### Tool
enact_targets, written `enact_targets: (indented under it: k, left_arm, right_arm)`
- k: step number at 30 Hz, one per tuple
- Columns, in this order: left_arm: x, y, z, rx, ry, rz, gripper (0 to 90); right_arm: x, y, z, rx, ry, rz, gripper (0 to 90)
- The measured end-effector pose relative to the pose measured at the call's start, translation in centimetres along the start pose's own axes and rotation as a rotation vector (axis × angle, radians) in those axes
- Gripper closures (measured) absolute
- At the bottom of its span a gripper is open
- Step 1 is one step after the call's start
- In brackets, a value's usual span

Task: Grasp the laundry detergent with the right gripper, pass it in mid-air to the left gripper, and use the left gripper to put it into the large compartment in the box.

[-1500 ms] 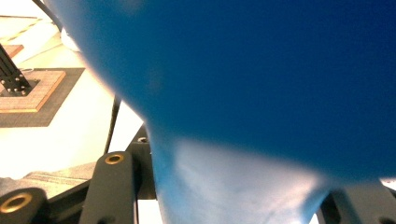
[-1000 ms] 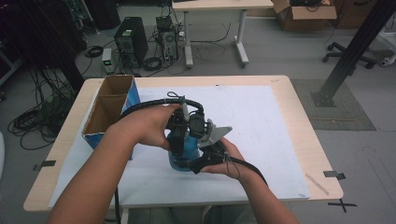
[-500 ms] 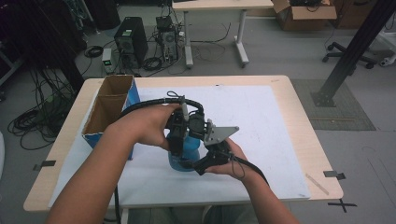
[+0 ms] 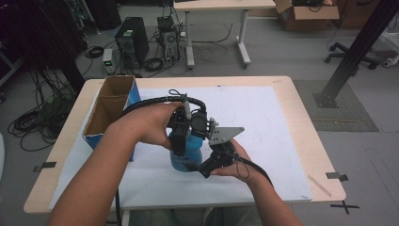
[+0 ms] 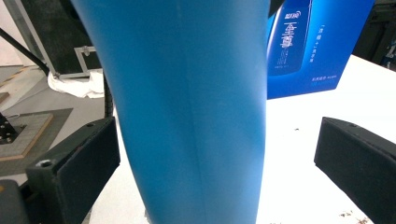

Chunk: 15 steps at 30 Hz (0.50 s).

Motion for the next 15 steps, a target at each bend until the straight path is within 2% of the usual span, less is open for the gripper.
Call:
enact_targets:
  k: [5, 7, 8, 10, 11, 12, 13, 14, 15]
  left_arm:
    - [-0.1, 0.0, -0.1, -0.013, -0.012, -0.018, 39.3]
    - [-0.4, -0.1, -0.2, -0.023, -0.025, -0.051, 39.3]
    - [-0.4, -0.1, -0.2, -0.023, -0.025, -0.051, 39.3]
    - [-0.9, -0.4, -0.7, -0.035, -0.033, -0.106, 39.2]
    - [-0.9, -0.4, -0.7, -0.035, -0.033, -0.106, 39.2]
    - [-1.2, -0.8, -1.2, -0.038, -0.036, -0.151, 39.2]
    - [-1.5, -1.0, -1.5, -0.036, -0.039, -0.168, 39.2]
    - [-1.5, -1.0, -1.5, -0.036, -0.039, -0.168, 39.2]
    - [-1.7, -1.3, -1.8, -0.034, -0.037, -0.198, 39.2]
  right_arm:
    - [0.1, 0.1, -0.2, -0.003, -0.001, 0.003, 0.3]
    - [0.4, 0.2, -0.7, -0.009, 0.009, 0.003, 0.3]
    - [0.4, 0.2, -0.7, -0.009, 0.009, 0.003, 0.3]
    - [0.5, 0.5, -1.7, -0.02, 0.008, -0.004, 0.2]
    - [0.5, 0.5, -1.7, -0.02, 0.008, -0.004, 0.2]
    - [0.6, 0.8, -2.4, -0.03, 0.004, -0.002, 0.3]
    - [0.6, 0.9, -2.7, -0.036, 0.003, -0.004, 0.3]
    - [0.6, 1.1, -3.1, -0.042, 0.0, -0.005, 0.3]
    - [0.5, 1.3, -3.7, -0.051, -0.004, -0.007, 0.2]
Point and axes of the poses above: each handheld gripper's, and its own axes: z roughly forward along the jaws, x roughly out of its top, y roughly to its right, the point moved 10 cm from there along z, roughly forward along the jaws, and after that the axes turned 4 degrees about -z, right-handed, at the moved point
